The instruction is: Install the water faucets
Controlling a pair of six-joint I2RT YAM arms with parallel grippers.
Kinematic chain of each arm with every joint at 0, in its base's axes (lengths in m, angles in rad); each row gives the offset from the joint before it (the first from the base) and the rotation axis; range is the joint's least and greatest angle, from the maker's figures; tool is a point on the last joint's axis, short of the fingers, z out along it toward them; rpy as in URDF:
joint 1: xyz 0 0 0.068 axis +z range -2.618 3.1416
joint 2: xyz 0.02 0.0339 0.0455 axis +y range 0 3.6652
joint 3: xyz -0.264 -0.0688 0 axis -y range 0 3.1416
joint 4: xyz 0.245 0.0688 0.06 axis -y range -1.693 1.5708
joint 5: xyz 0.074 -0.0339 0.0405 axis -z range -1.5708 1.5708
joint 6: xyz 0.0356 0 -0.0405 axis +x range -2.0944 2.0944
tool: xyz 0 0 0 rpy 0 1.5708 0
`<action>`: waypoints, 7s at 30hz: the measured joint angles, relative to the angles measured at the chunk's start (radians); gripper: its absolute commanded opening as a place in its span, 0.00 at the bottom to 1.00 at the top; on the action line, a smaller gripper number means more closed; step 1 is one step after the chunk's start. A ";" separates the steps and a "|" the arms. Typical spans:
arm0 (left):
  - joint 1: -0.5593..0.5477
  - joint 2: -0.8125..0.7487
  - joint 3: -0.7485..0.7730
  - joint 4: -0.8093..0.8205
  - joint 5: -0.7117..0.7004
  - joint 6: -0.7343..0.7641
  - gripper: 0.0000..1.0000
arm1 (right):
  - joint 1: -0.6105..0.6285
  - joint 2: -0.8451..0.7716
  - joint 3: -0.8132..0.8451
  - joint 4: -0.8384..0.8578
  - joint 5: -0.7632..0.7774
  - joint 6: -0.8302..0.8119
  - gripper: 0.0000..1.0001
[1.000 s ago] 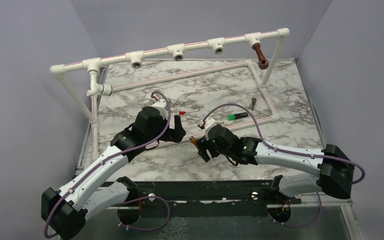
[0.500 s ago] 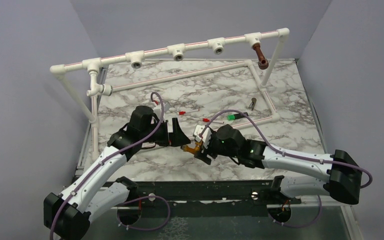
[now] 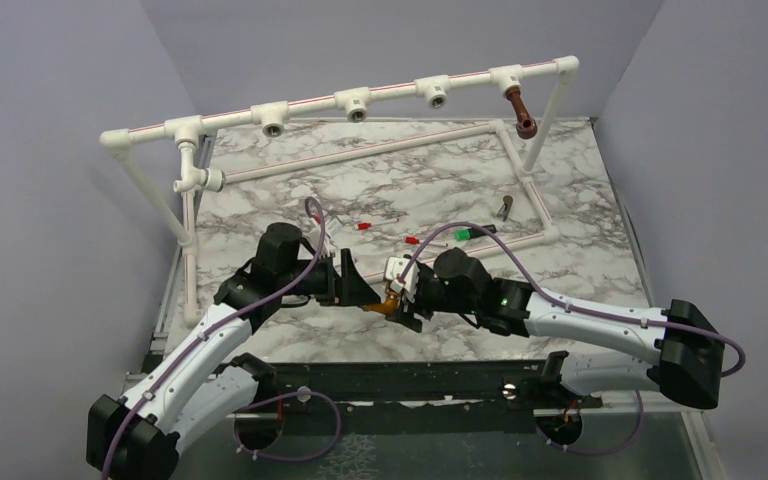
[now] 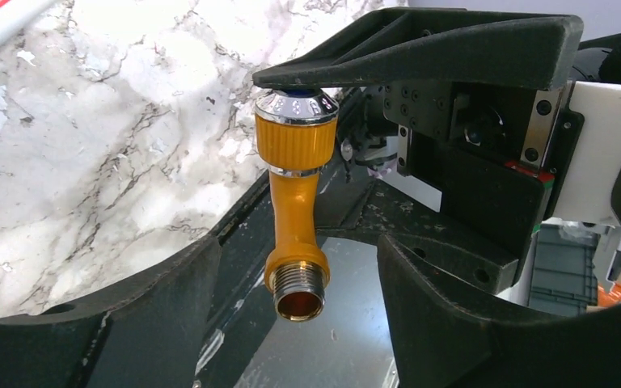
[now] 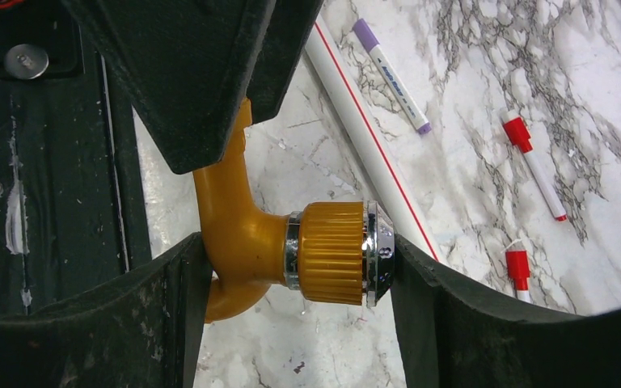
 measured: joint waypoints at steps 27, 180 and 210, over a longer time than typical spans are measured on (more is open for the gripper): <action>0.001 0.003 -0.031 0.068 0.106 -0.021 0.00 | 0.000 -0.001 0.038 0.000 -0.018 0.010 0.04; 0.027 0.122 0.735 -0.190 -0.459 0.340 0.94 | -0.317 -0.166 0.509 -0.461 0.149 0.453 0.01; 0.157 0.718 1.442 -0.268 -1.160 0.674 0.93 | -0.568 0.280 0.806 -0.478 0.309 0.381 0.01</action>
